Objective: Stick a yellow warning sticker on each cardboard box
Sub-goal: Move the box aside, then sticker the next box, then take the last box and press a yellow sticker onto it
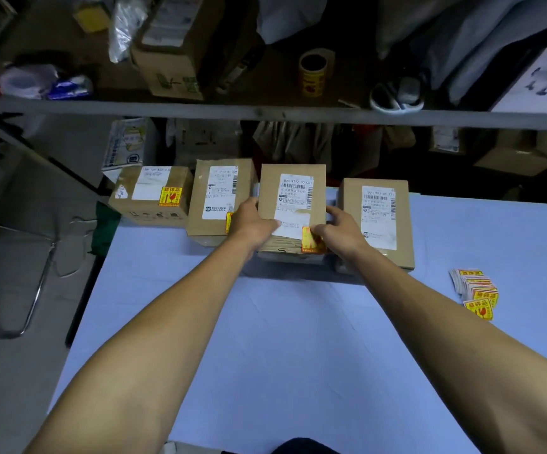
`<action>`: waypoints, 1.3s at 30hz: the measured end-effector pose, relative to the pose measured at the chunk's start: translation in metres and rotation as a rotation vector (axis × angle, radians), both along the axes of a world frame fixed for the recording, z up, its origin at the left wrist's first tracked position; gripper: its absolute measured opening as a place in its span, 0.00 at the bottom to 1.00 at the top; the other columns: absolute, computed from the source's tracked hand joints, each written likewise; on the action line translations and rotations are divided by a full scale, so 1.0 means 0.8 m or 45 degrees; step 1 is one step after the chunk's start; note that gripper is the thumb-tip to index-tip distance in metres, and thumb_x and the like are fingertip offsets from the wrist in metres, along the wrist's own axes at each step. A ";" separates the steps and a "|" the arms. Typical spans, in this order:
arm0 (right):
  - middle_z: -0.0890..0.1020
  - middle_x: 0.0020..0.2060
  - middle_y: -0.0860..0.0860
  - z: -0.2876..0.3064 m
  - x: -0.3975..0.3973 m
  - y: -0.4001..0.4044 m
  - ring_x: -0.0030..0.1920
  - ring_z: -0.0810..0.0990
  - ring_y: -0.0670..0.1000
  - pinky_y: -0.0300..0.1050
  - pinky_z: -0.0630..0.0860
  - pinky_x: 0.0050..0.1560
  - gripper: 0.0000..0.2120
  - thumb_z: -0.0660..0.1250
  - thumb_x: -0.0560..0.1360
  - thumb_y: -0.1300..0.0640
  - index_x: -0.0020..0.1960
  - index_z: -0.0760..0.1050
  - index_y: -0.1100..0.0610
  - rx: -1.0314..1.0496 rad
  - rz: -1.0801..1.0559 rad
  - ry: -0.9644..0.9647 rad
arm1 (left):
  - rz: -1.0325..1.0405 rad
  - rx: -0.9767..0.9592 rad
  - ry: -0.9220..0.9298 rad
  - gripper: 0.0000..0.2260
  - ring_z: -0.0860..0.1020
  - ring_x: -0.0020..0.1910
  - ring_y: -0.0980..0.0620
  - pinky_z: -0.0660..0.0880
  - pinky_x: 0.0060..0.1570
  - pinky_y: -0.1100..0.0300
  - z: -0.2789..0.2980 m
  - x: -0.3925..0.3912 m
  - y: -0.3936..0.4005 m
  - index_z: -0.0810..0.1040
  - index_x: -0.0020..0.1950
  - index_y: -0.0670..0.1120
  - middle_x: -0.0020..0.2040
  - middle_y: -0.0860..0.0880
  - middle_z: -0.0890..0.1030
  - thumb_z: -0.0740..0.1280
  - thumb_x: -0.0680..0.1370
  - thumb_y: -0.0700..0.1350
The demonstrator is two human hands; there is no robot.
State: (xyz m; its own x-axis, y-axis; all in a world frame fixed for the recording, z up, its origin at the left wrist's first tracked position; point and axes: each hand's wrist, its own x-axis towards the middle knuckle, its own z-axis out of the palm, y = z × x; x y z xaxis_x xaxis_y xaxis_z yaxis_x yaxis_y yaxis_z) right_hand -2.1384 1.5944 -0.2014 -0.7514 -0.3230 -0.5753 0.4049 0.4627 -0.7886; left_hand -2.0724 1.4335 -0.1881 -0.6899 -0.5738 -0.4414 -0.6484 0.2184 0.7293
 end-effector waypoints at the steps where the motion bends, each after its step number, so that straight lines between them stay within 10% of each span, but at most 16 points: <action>1: 0.82 0.56 0.51 -0.004 -0.005 -0.004 0.48 0.81 0.48 0.44 0.79 0.50 0.27 0.66 0.76 0.62 0.74 0.66 0.52 0.027 -0.003 0.021 | -0.014 -0.006 -0.002 0.24 0.80 0.57 0.47 0.76 0.59 0.55 -0.003 -0.005 -0.001 0.75 0.65 0.45 0.59 0.47 0.82 0.75 0.71 0.37; 21: 0.78 0.64 0.54 -0.027 -0.053 -0.043 0.60 0.79 0.54 0.50 0.77 0.61 0.26 0.65 0.78 0.59 0.74 0.64 0.53 0.192 0.147 0.123 | -0.341 -0.365 -0.266 0.34 0.72 0.66 0.40 0.71 0.62 0.56 -0.023 -0.066 -0.024 0.63 0.76 0.42 0.68 0.39 0.72 0.72 0.72 0.41; 39: 0.68 0.71 0.60 0.052 0.059 0.077 0.71 0.64 0.61 0.53 0.70 0.64 0.26 0.62 0.78 0.54 0.74 0.64 0.57 0.870 0.554 0.913 | -1.105 -0.992 -0.157 0.27 0.49 0.78 0.39 0.55 0.72 0.40 0.033 0.021 0.053 0.60 0.77 0.50 0.80 0.43 0.54 0.61 0.79 0.54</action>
State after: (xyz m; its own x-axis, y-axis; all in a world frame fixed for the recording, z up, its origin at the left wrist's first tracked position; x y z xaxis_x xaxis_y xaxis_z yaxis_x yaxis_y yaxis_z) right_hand -2.0914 1.6560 -0.1600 -0.8831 -0.4211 -0.2069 -0.3533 0.8870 -0.2973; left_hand -2.0558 1.4757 -0.1617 -0.9599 -0.0765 -0.2697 -0.1192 0.9822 0.1455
